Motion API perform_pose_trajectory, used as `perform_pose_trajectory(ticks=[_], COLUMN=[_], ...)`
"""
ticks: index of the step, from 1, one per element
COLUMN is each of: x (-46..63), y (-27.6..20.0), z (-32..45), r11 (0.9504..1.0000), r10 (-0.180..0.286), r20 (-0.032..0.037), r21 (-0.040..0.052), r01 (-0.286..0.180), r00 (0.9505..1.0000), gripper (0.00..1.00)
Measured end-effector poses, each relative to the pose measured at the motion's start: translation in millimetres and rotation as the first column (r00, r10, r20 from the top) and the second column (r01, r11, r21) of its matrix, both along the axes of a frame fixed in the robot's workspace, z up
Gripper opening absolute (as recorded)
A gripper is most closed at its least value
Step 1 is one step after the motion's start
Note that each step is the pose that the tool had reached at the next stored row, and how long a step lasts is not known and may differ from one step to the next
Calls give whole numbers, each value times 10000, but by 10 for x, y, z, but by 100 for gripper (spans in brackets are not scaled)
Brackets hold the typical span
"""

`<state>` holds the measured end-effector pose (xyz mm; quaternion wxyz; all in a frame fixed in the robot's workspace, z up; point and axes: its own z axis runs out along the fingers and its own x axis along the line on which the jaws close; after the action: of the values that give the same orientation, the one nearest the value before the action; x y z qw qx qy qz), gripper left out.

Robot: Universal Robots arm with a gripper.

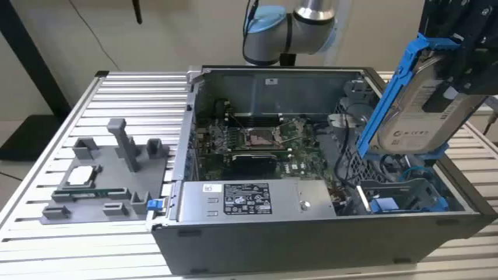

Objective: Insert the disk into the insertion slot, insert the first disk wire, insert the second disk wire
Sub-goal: 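Insert the disk into the insertion slot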

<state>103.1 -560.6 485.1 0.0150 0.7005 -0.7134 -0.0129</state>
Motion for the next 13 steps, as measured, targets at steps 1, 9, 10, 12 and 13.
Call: perform_pose_trajectory(ticks=[1, 9, 10, 12, 13], x=[0, 0, 0, 0, 0], y=[0, 0, 0, -2, -5], z=[0, 0, 0, -7, -14], r11=[10000, 10000, 10000, 10000, 10000], r10=[0, 0, 1, 0, 0], r20=[0, 0, 0, 0, 0], r21=[0, 0, -2, 1, 4], r01=[0, 0, -1, 0, 0], r00=[10000, 10000, 10000, 10000, 10000], gripper=[0, 0, 0, 0, 0])
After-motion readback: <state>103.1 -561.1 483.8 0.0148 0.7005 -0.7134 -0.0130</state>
